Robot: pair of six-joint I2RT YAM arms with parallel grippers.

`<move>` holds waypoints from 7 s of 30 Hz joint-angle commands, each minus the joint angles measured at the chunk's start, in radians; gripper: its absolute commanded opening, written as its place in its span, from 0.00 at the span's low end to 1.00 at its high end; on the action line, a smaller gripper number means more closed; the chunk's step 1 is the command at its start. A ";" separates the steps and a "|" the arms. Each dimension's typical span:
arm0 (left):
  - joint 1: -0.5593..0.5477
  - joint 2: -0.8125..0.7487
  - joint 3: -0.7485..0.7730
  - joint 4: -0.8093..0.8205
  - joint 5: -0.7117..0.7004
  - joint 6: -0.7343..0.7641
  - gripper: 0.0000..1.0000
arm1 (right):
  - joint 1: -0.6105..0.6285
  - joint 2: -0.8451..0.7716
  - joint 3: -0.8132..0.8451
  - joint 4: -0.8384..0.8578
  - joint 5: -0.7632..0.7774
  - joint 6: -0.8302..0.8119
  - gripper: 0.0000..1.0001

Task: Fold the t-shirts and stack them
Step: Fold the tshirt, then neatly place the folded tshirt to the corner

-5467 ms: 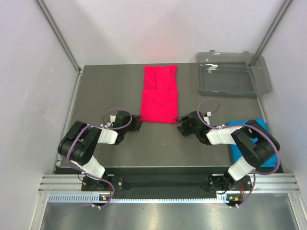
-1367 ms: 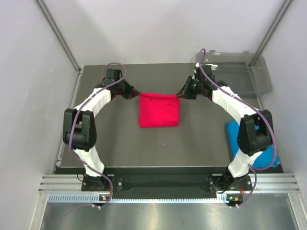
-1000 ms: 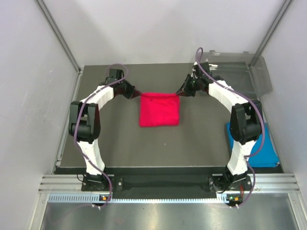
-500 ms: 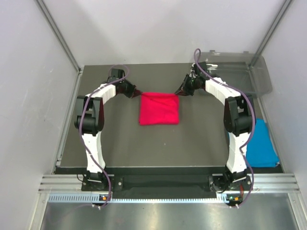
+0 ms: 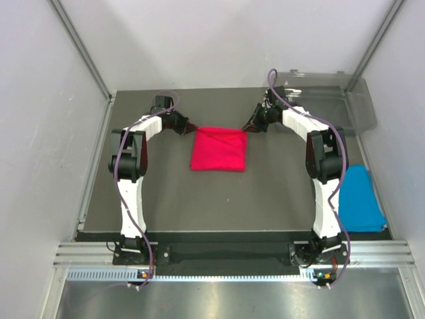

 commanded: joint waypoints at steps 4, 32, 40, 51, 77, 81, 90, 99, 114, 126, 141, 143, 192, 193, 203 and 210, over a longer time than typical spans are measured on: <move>0.023 0.057 0.133 -0.014 -0.011 0.051 0.10 | -0.034 0.042 0.085 -0.016 0.004 -0.008 0.18; -0.027 0.025 -0.186 0.798 0.216 -0.100 0.29 | 0.063 0.054 -0.240 0.876 -0.324 0.307 0.29; -0.011 0.241 -0.024 0.793 0.214 -0.104 0.27 | -0.012 0.207 -0.133 0.799 -0.298 0.235 0.29; -0.007 0.035 -0.011 0.444 0.214 0.133 0.29 | -0.051 0.154 0.249 0.121 -0.202 -0.127 0.31; -0.045 -0.309 -0.625 0.434 0.265 0.287 0.24 | 0.006 -0.173 -0.497 0.285 -0.438 -0.239 0.30; -0.053 -0.421 -0.639 0.444 0.280 0.229 0.24 | 0.034 -0.250 -0.443 0.191 -0.421 -0.252 0.30; -0.062 -0.328 -0.665 0.536 0.205 0.150 0.23 | 0.172 -0.064 -0.383 0.702 -0.467 0.196 0.30; -0.027 -0.294 -0.582 0.334 0.194 0.328 0.22 | 0.066 -0.059 -0.395 0.272 -0.370 -0.136 0.29; -0.249 -0.357 -0.643 0.639 0.202 0.063 0.23 | 0.048 0.017 -0.277 0.701 -0.416 0.198 0.33; -0.238 -0.311 -0.810 0.696 0.187 0.133 0.23 | -0.031 0.233 0.121 0.302 -0.343 -0.040 0.35; -0.059 -0.258 -0.438 0.505 0.288 0.238 0.23 | -0.040 0.069 -0.011 0.487 -0.369 0.083 0.36; -0.040 -0.149 -0.378 0.533 0.306 0.226 0.24 | -0.040 0.074 -0.030 0.483 -0.376 0.078 0.36; -0.089 -1.406 -1.213 0.340 -0.075 -0.196 0.99 | -0.006 -0.906 -0.610 -0.175 0.229 -0.462 1.00; -0.108 -1.403 -1.191 0.267 -0.080 -0.152 0.98 | -0.020 -0.909 -0.636 -0.178 0.170 -0.459 1.00; -0.813 -1.250 -1.122 0.223 -0.860 -0.469 0.83 | -0.064 -0.982 -0.760 -0.154 0.047 -0.470 1.00; -0.858 -0.888 -0.966 0.326 -0.977 -0.504 0.69 | -0.067 -1.008 -0.817 -0.148 0.027 -0.459 1.00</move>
